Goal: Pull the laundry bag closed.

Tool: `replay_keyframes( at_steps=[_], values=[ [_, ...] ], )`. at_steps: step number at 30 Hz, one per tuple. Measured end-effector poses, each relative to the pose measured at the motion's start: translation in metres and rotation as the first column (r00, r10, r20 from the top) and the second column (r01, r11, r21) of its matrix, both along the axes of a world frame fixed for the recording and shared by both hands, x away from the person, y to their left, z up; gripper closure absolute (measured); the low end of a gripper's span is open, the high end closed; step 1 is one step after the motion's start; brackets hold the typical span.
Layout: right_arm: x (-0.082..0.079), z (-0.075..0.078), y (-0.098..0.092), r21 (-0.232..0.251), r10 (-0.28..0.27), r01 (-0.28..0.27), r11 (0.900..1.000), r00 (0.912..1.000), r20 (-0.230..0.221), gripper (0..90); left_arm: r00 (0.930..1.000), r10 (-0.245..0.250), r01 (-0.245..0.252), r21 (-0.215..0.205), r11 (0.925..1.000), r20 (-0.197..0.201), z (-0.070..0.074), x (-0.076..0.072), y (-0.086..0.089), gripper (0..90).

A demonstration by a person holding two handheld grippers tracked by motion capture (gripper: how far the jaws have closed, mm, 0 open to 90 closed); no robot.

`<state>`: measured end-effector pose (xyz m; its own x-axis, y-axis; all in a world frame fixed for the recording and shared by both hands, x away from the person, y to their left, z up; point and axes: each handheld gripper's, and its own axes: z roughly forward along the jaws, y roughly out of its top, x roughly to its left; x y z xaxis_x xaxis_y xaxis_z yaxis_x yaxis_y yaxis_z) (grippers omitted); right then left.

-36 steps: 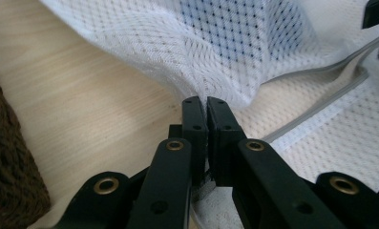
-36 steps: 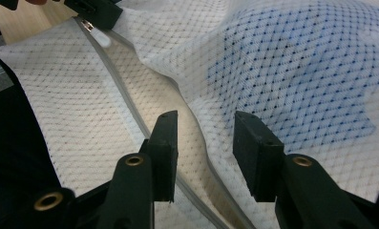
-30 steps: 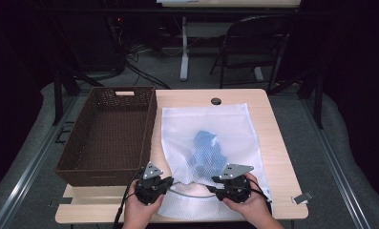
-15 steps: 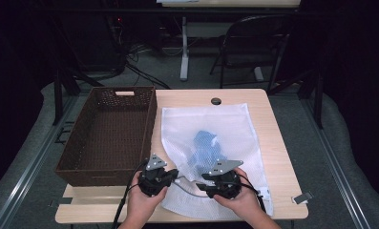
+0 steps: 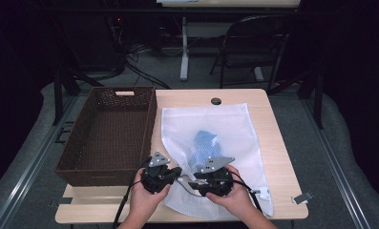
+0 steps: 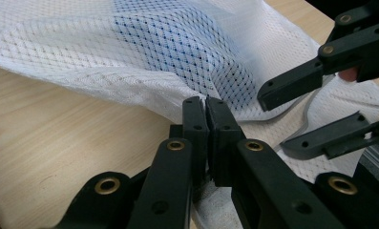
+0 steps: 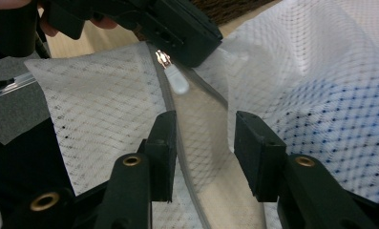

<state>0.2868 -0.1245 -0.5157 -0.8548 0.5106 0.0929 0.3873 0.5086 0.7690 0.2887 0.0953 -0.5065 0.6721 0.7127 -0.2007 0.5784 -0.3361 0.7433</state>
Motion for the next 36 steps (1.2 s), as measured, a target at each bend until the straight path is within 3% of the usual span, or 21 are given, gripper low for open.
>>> replay_keyframes(
  at_steps=[22, 28, 36],
  values=[
    [0.008, -0.016, 0.024, 0.057, 0.089, -0.082, 0.995, 0.9896, -0.113, 61.3, 0.9995, -0.031, 0.031, 0.001, 0.9995, 0.006, -0.004, -0.006, -0.004, 88.2],
    [0.006, -0.016, 0.025, 0.073, 0.104, -0.096, 0.993, 0.9881, -0.113, 62.3, 0.9996, -0.030, 0.030, 0.004, 0.9996, 0.004, -0.006, -0.005, -0.002, 88.1],
    [0.003, -0.012, 0.022, 0.090, 0.095, -0.085, 0.992, 0.9883, -0.119, 71.7, 0.9995, -0.032, 0.032, 0.009, 0.9994, -0.002, -0.007, -0.006, -0.003, 88.2]
  ],
)
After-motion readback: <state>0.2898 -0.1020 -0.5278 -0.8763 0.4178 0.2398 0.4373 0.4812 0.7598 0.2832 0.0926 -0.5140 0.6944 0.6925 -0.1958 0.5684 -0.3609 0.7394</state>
